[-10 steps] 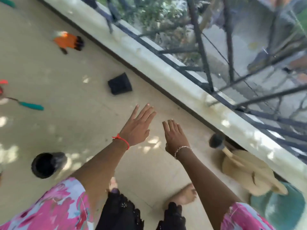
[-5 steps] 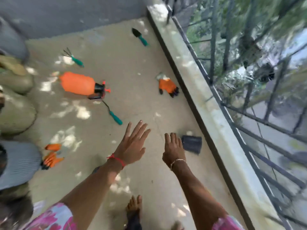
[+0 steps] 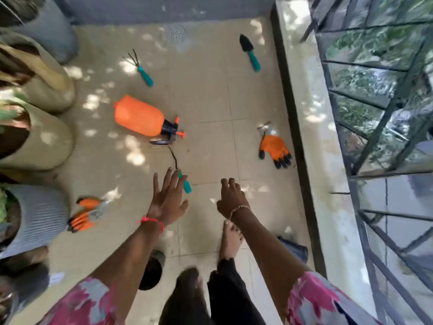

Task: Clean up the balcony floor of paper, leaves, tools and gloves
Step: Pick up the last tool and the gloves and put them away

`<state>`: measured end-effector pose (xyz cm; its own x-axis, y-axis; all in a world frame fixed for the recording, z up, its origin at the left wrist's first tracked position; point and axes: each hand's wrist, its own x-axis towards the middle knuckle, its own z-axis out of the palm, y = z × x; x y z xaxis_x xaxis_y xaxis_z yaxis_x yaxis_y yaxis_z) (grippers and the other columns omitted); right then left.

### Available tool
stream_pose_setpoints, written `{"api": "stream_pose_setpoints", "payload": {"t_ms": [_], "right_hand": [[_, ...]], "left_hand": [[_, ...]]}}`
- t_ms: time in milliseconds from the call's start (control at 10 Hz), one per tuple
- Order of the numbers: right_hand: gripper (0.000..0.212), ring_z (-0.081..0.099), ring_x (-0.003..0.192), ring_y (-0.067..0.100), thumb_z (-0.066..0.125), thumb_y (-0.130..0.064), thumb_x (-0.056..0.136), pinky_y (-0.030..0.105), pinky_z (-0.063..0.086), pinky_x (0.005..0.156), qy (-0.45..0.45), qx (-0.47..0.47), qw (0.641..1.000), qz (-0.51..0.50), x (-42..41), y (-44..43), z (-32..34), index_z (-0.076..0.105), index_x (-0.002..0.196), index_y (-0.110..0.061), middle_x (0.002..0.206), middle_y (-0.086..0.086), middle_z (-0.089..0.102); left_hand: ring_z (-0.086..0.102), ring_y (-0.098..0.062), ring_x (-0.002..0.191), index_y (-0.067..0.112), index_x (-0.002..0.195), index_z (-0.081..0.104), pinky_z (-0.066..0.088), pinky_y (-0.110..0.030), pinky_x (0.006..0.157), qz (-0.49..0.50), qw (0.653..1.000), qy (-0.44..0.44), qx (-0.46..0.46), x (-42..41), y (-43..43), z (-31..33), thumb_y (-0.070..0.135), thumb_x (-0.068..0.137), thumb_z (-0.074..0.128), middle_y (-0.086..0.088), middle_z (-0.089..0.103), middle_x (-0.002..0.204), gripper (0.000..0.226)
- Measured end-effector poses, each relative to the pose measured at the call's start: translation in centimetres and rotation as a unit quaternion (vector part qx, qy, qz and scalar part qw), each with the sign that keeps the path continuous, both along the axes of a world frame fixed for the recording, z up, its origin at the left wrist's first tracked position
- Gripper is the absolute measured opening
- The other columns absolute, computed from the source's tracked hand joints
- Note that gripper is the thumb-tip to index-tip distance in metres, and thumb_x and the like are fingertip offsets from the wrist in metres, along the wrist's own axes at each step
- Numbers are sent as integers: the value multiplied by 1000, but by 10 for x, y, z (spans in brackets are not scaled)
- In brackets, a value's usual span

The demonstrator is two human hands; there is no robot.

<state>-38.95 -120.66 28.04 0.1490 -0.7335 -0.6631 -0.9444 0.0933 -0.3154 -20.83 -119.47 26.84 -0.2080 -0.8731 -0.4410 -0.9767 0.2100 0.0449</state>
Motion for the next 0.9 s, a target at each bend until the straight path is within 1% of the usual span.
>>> {"api": "stream_pose_setpoints", "payload": {"t_ms": [100,200,300,400,500,600,700,800,900], "right_hand": [[52,37,124,33,51,-13,88,38,36,102,-32,70,995,-59,9,-30,-17,30,134,-2,135,16,34],[45,41,124,31,53,-16,90,33,36,100,-70,120,977,-159,22,-52,-32,38,129,1,133,18,42],[39,46,121,29,57,-19,90,26,33,95,-122,131,943,-279,43,-75,-53,51,122,2,128,17,52],[29,54,97,23,63,-22,85,31,43,82,-166,161,889,-396,73,-96,-76,62,105,-1,111,18,62],[27,50,87,21,59,-26,87,39,48,90,-189,193,862,-428,104,-125,-113,66,98,-2,99,15,64],[23,47,88,18,49,-28,93,35,45,87,-199,229,849,-433,137,-156,-150,54,73,-19,89,6,54],[31,47,81,17,51,-33,93,24,42,73,-204,217,827,-477,168,-182,-195,39,65,-25,79,0,50],[30,44,74,16,61,-34,87,18,37,59,-212,195,782,-553,199,-203,-239,40,70,-20,75,-1,43],[24,44,77,19,65,-20,85,27,36,62,-238,171,711,-640,222,-219,-271,58,94,1,75,5,47]], "left_hand": [[41,-36,132,2,129,52,22,-63,107,27,999,1,36,4,-25,-6,27,60,83,-15,52,134,79],[9,-25,146,8,147,23,-1,-51,116,47,998,10,36,12,-44,-17,28,89,58,-8,23,154,70],[-1,-21,146,10,149,10,-6,-46,116,63,997,-4,50,27,-66,-33,28,96,45,-5,10,157,67],[-1,-22,146,10,149,7,-4,-45,117,56,996,-21,66,47,-82,-55,23,96,42,-4,9,156,65],[29,-29,140,3,142,26,22,-53,112,14,995,-37,89,77,-110,-81,19,78,68,-16,33,148,78],[64,-39,103,-7,111,59,49,-62,80,-82,997,-8,14,114,-145,-142,9,43,85,-26,65,110,75],[35,-37,136,-9,134,40,24,-57,109,-11,999,-9,36,134,-162,-180,8,78,63,-26,40,142,63],[6,-24,146,5,149,9,1,-45,116,13,992,-54,110,156,-191,-216,26,92,48,-11,11,157,71],[9,-24,145,7,149,8,4,-43,117,6,996,0,85,173,-196,-243,26,93,49,-10,13,156,72]]}}
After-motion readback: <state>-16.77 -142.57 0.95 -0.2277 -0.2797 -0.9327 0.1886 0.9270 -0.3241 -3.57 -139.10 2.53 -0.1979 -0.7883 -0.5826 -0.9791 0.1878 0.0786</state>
